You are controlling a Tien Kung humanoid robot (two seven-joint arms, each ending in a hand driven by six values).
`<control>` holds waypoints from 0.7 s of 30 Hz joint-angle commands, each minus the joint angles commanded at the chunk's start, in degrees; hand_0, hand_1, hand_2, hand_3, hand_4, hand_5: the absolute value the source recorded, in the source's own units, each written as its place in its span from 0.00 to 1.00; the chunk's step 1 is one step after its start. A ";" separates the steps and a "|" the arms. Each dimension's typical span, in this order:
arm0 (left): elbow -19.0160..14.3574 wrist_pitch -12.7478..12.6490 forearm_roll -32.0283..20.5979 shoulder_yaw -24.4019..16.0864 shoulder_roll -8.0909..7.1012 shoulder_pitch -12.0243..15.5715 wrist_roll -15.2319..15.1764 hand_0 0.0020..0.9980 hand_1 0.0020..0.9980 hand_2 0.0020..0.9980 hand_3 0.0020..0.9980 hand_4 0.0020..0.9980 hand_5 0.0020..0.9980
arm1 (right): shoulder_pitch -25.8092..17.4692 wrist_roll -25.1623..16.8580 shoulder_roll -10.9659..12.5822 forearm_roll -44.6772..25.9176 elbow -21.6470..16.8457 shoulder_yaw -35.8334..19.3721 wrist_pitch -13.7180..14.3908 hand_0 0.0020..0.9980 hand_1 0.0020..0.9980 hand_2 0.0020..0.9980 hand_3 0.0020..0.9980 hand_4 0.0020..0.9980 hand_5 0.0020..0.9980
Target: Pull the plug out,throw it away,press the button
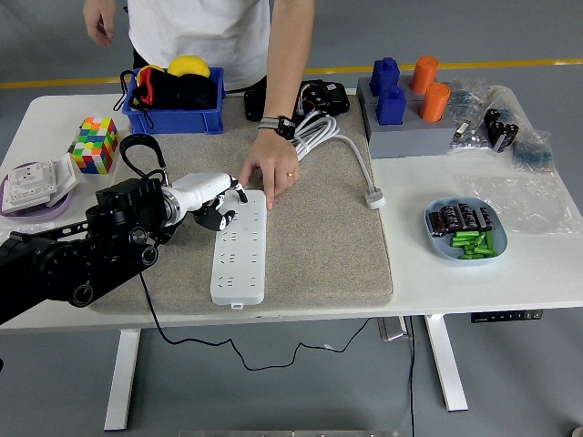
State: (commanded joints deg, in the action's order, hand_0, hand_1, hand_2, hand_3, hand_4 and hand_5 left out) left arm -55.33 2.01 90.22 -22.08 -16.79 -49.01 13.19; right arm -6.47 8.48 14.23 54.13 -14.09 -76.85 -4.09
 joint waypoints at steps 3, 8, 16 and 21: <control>0.24 -0.14 -0.01 0.30 0.20 -0.20 -0.12 0.02 0.00 0.08 0.75 0.47 0.00 | 0.06 0.00 -0.02 -0.01 -0.03 0.02 -0.01 0.75 0.68 0.67 0.68 0.76 0.67; 0.45 -0.01 0.13 0.78 0.23 -0.45 0.04 0.02 0.00 0.07 0.75 0.47 0.00 | 0.06 0.00 0.05 -0.01 -0.06 -0.05 0.01 0.75 0.68 0.67 0.68 0.76 0.67; 0.25 0.19 0.21 0.87 -0.54 -0.35 0.18 0.02 0.00 0.07 0.74 0.46 0.00 | -0.03 0.01 0.04 0.06 -0.09 -0.08 -0.02 0.75 0.68 0.67 0.68 0.76 0.67; -0.84 0.38 0.48 0.46 -1.52 -0.27 0.34 0.02 0.00 0.07 0.74 0.46 0.00 | -0.16 0.02 0.02 0.14 -0.02 -0.16 0.00 0.75 0.68 0.67 0.68 0.76 0.67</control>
State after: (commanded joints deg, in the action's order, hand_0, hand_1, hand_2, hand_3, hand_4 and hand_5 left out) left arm -56.17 2.39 90.69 -21.62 -18.31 -49.28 13.53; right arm -6.63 8.50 14.26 54.27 -14.11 -77.01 -4.09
